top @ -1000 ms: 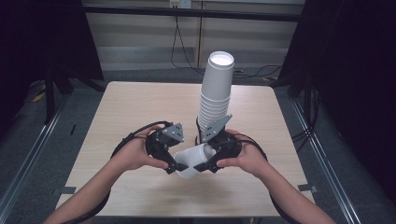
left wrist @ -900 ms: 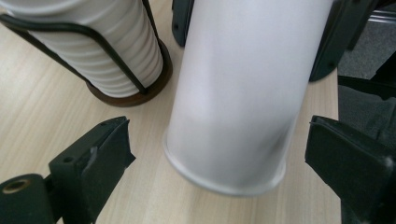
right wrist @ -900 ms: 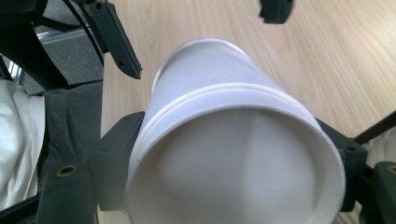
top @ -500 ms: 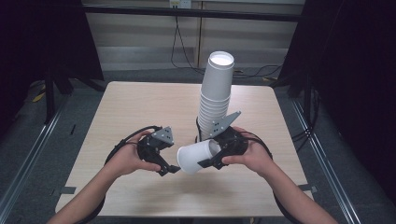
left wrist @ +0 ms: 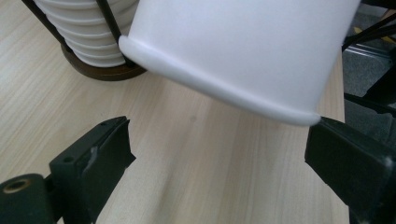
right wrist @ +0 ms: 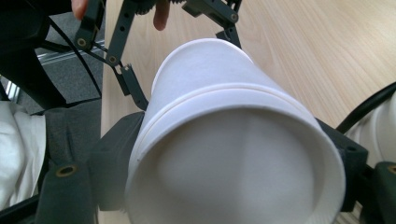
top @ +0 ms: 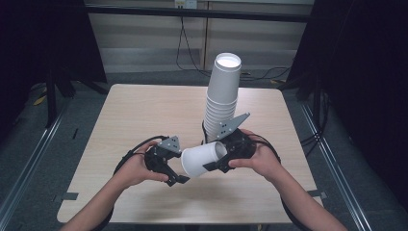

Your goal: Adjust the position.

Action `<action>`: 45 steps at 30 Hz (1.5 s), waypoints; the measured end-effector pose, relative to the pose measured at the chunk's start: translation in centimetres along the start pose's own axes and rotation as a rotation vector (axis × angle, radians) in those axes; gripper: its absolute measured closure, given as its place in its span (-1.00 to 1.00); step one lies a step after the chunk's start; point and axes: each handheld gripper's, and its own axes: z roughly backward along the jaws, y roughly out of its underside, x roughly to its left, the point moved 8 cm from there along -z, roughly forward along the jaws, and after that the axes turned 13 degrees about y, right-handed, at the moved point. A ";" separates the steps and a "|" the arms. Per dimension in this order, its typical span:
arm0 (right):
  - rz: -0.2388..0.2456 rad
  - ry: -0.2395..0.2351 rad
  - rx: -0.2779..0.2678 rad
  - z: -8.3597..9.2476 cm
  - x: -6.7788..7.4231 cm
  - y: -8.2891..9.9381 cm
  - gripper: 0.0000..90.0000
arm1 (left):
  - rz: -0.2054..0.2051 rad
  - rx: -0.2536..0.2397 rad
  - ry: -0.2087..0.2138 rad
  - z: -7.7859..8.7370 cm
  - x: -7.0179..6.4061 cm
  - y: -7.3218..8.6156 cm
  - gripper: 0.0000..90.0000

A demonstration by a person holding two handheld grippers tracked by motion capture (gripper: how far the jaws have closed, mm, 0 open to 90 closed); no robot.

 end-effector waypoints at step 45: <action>-0.007 -0.065 -0.031 -0.5 0.3 -0.5 -0.52 | -0.103 -0.035 0.032 0.3 0.1 -1.0 -0.80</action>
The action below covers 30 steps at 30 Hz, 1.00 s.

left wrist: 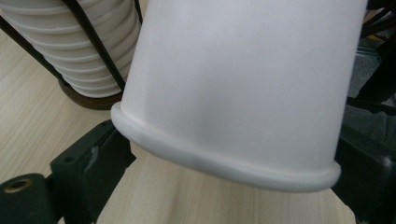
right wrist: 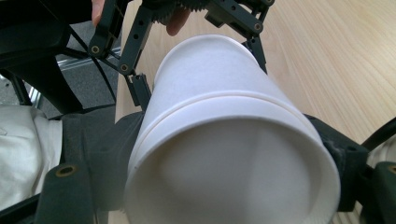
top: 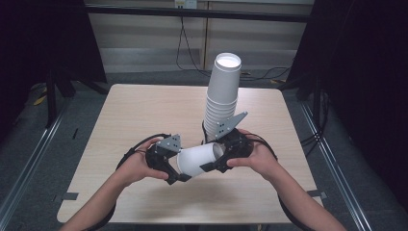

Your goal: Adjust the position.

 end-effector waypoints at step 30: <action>-0.005 -0.010 0.006 -0.4 0.1 -0.1 -0.52 | -0.071 0.026 -0.017 0.1 -0.1 -0.5 -0.85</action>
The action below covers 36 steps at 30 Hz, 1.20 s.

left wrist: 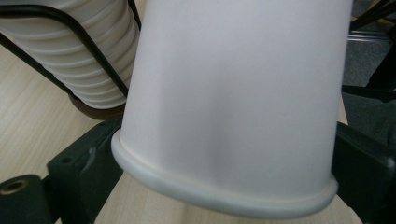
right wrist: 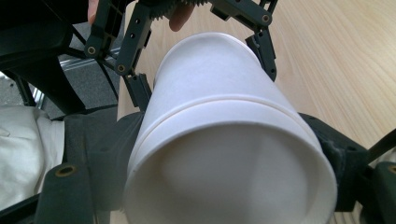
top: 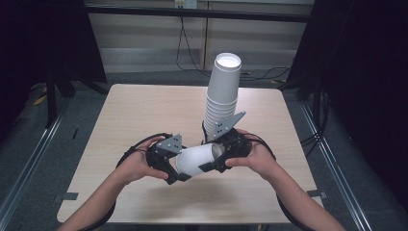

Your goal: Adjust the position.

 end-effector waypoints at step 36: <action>0.228 0.100 0.261 -0.8 0.6 0.6 -0.68 | 0.094 0.237 -0.023 0.3 -0.5 0.9 -0.72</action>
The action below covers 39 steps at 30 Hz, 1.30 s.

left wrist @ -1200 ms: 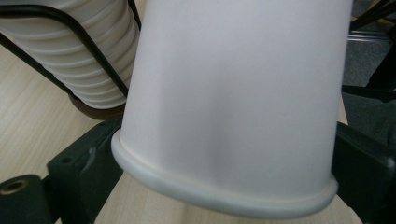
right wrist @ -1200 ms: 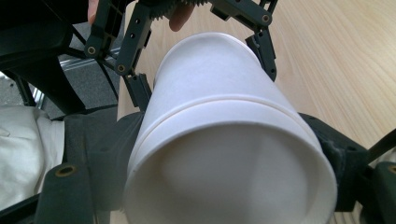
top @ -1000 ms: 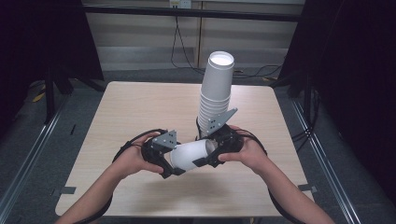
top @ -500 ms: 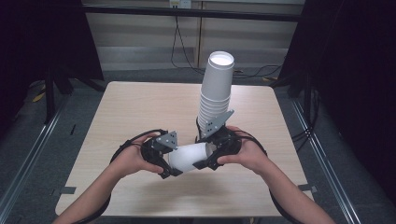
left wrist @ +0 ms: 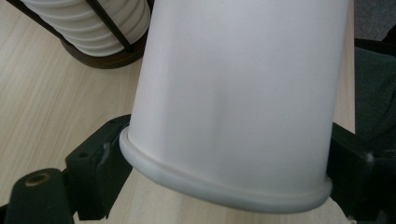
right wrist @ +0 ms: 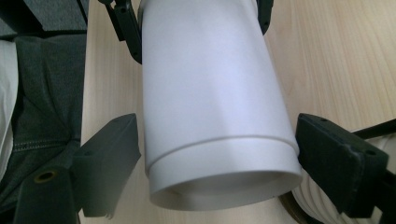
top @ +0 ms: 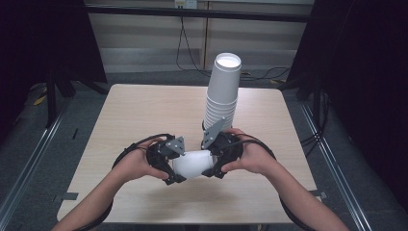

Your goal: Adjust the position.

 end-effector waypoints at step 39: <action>0.076 -0.038 0.140 -1.2 1.0 0.0 -0.56 | -0.018 0.074 0.010 -0.5 -0.3 -0.8 -0.72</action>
